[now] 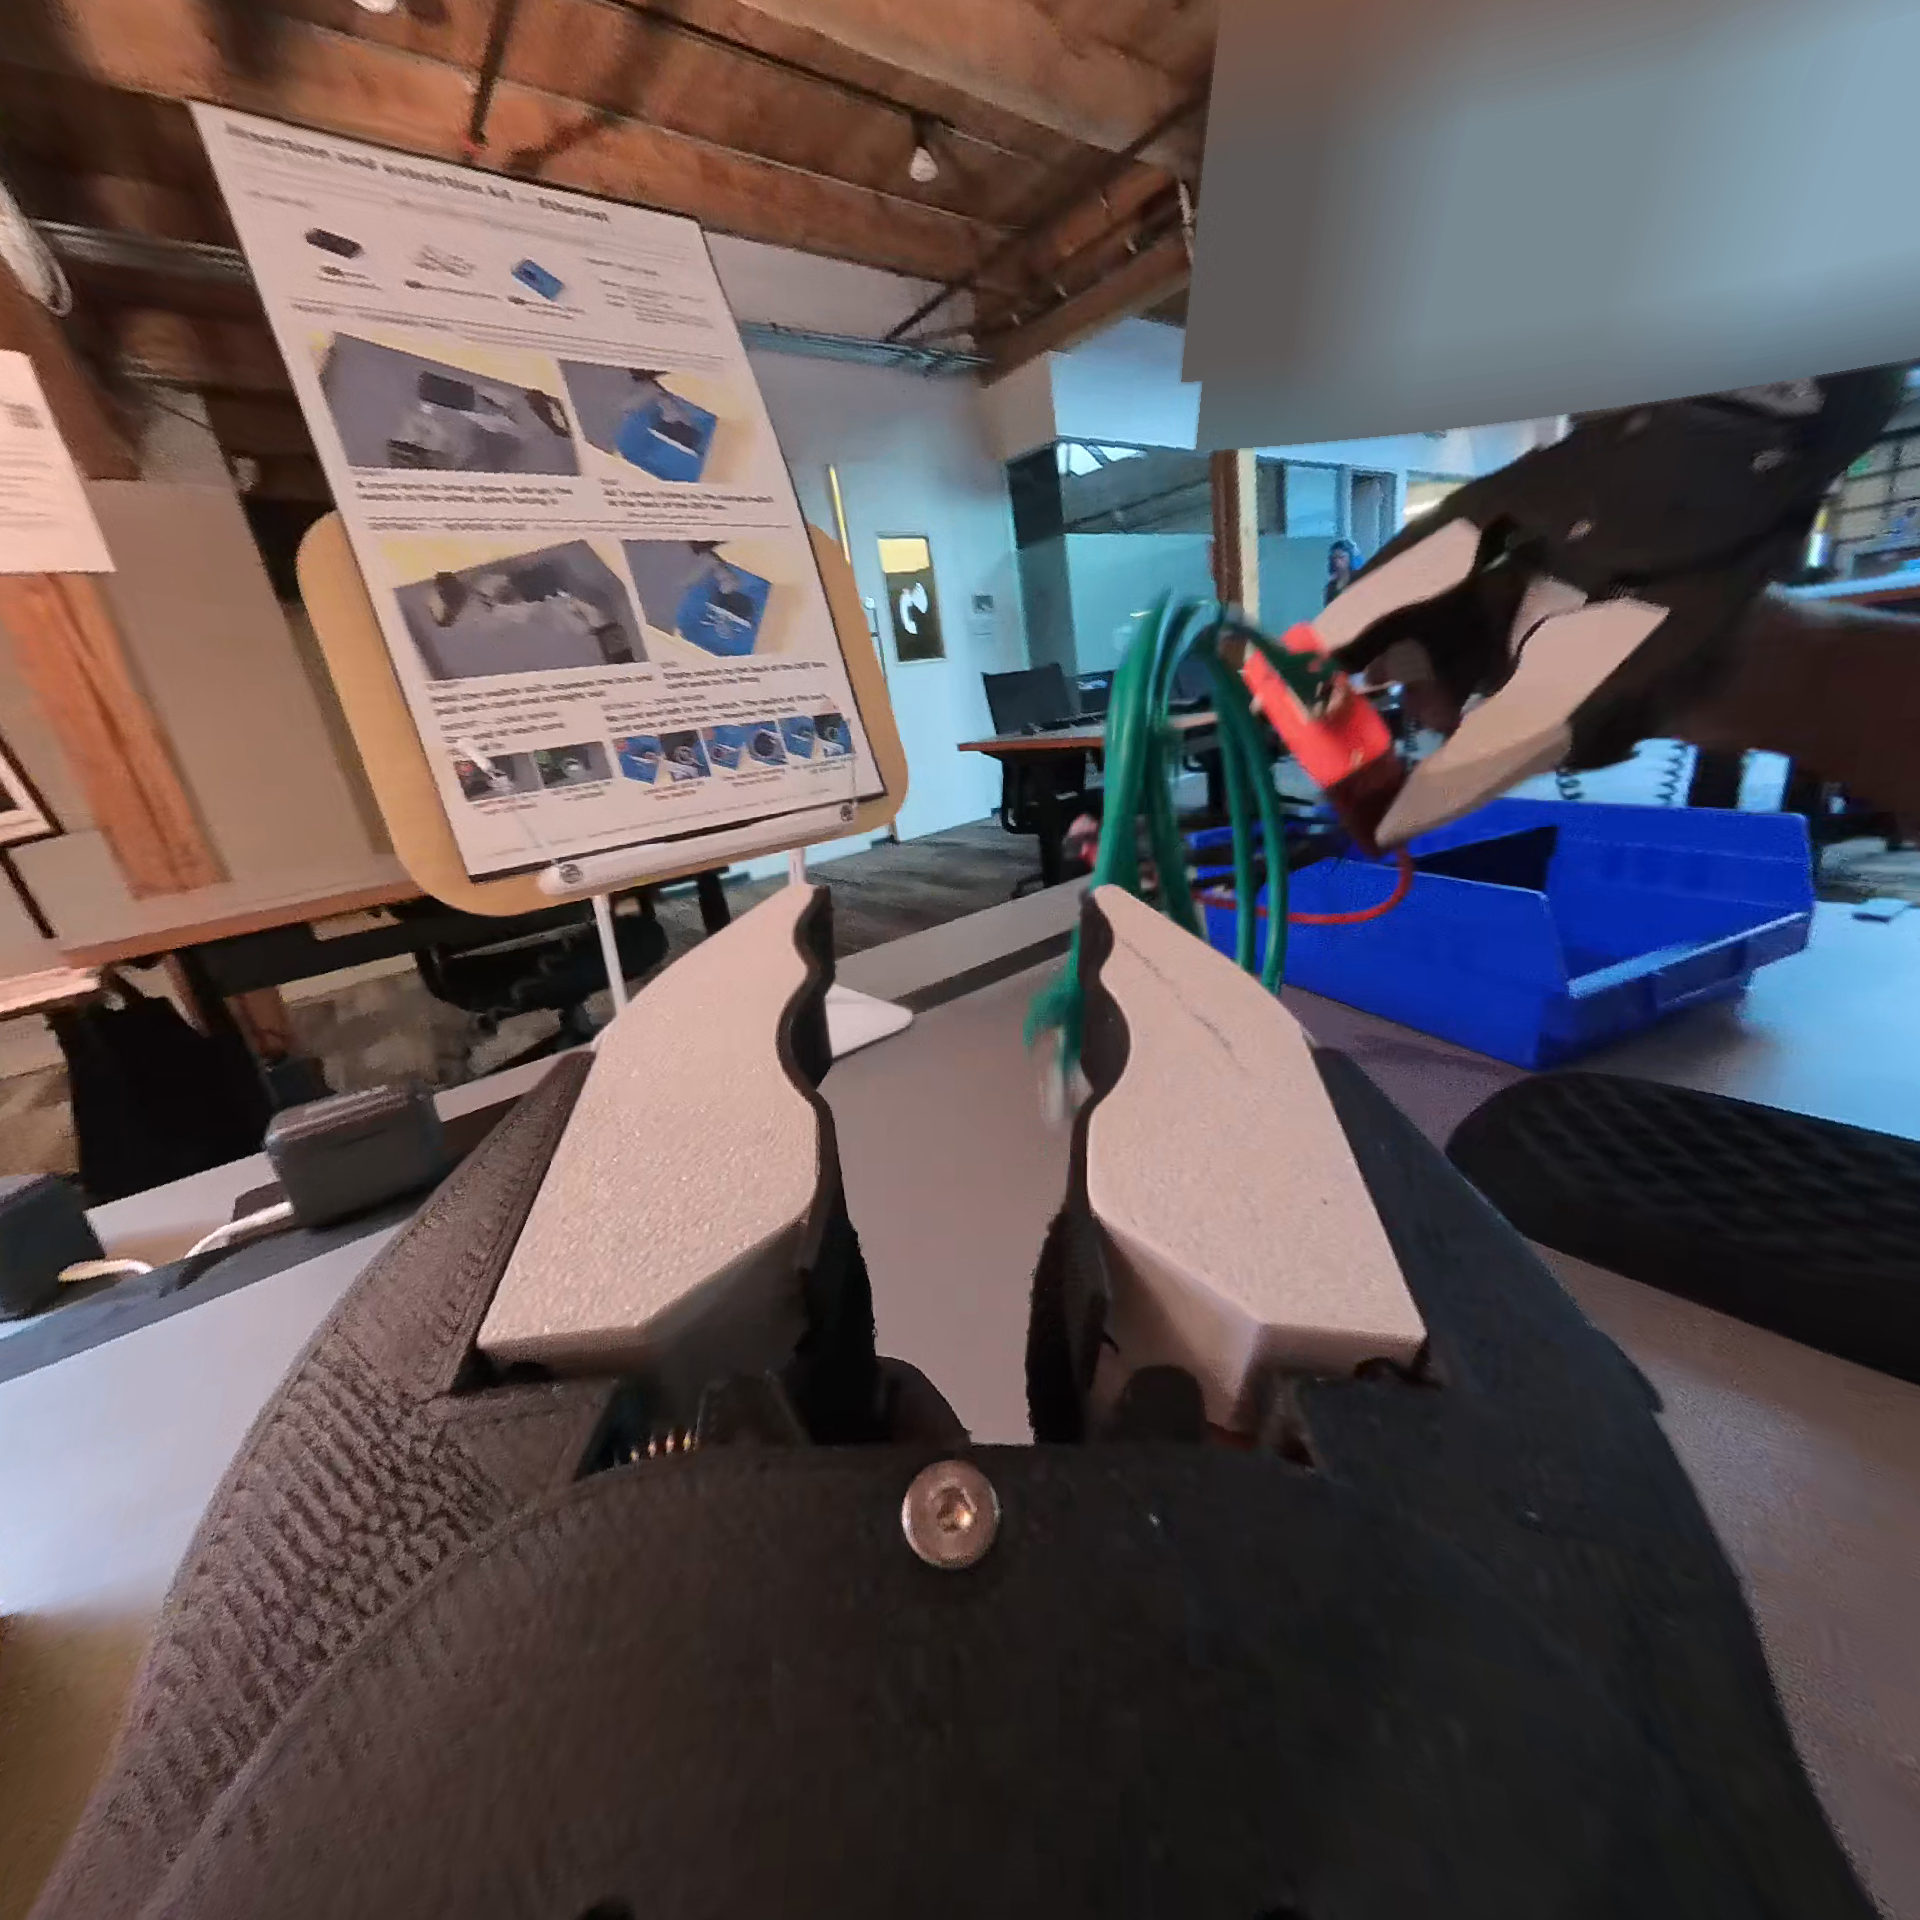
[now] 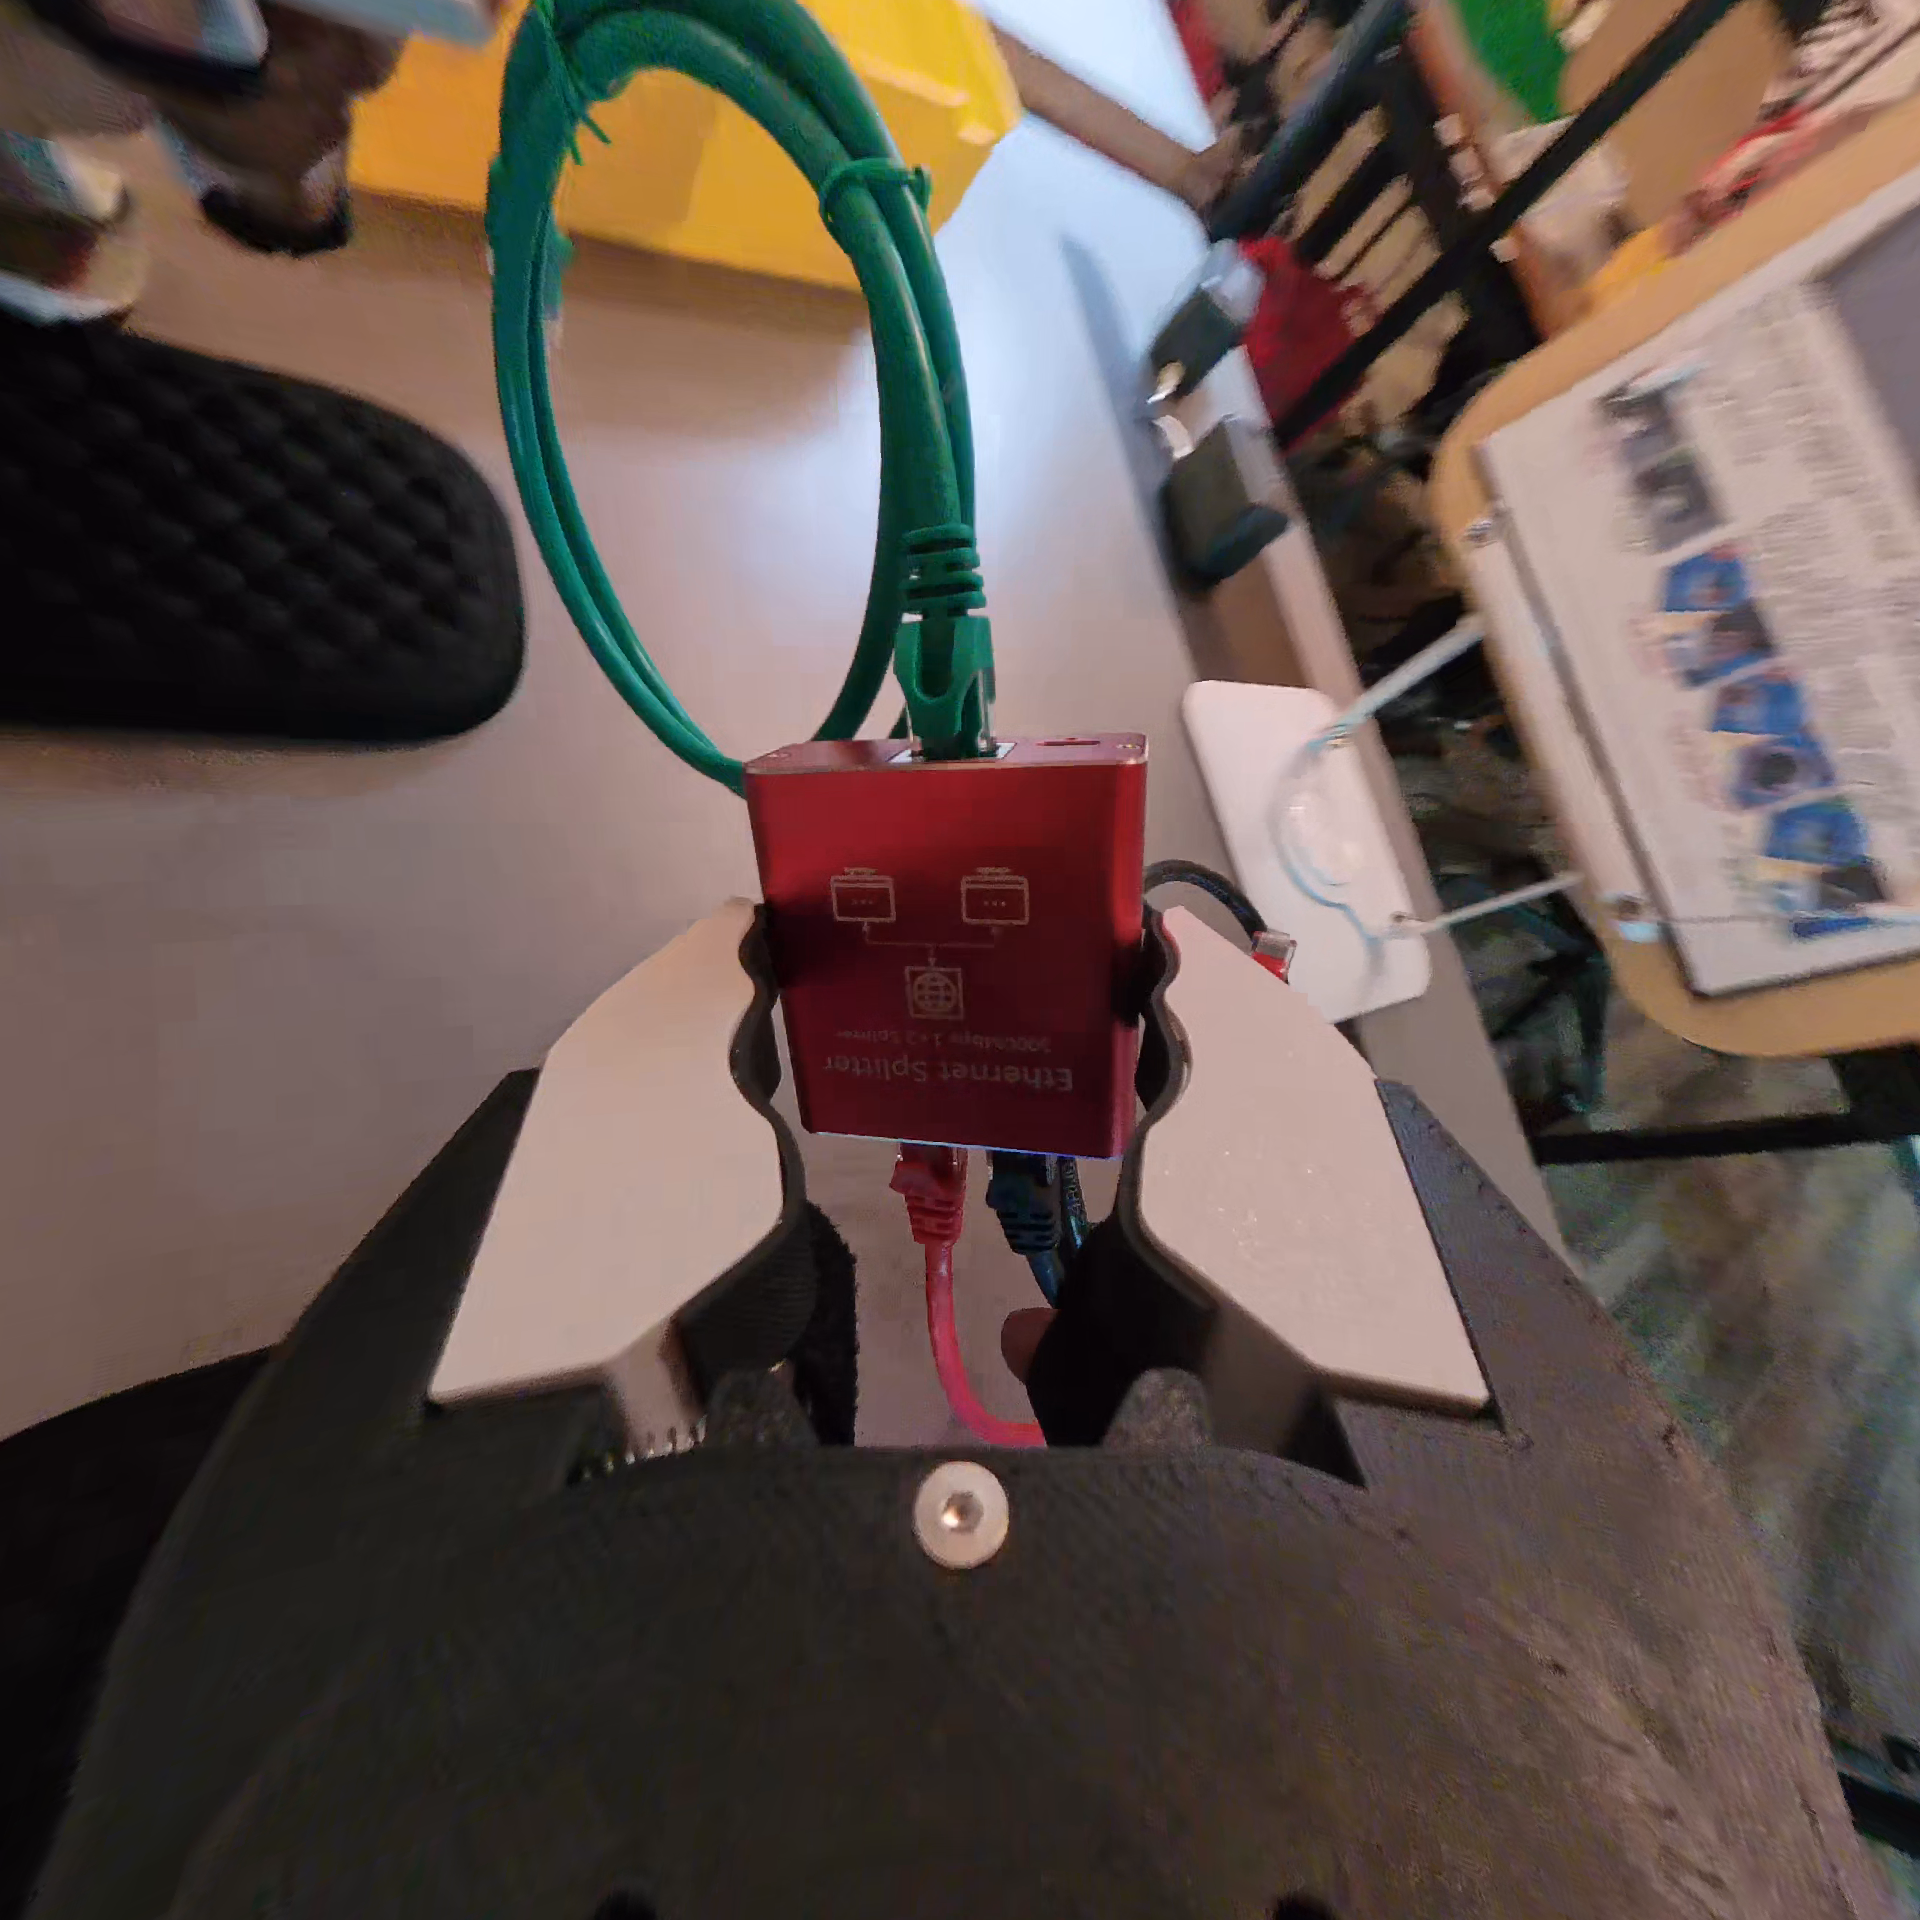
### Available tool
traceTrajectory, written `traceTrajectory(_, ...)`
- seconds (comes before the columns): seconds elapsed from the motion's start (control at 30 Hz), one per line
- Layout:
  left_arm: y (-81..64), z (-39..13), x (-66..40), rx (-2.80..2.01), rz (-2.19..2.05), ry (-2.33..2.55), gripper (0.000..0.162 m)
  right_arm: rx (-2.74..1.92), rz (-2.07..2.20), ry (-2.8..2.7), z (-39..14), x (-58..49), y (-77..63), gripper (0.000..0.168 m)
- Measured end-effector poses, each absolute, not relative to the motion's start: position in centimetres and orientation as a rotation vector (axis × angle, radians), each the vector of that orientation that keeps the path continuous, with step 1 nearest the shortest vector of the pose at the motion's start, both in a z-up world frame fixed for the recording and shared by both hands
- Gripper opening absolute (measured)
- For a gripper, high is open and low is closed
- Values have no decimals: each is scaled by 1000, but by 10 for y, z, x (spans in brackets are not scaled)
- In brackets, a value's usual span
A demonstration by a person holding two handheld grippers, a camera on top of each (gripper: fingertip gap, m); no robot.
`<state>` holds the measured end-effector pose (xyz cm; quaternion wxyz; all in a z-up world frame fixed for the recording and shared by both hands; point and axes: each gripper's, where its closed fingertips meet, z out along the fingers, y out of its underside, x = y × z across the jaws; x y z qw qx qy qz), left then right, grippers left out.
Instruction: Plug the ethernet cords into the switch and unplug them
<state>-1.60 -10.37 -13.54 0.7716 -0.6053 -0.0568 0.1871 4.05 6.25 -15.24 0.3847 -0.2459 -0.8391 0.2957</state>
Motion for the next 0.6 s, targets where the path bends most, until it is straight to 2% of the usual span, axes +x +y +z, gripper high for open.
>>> traceTrajectory(0.4, -101, -145, -16, -1308, 393, -121, 45, -972, 804, -1516, -37, 84, 218, 68)
traceTrajectory(0.6, -104, -142, -19, -1300, 417, -124, 45, -1130, 890, -1150, -34, 109, 318, 67)
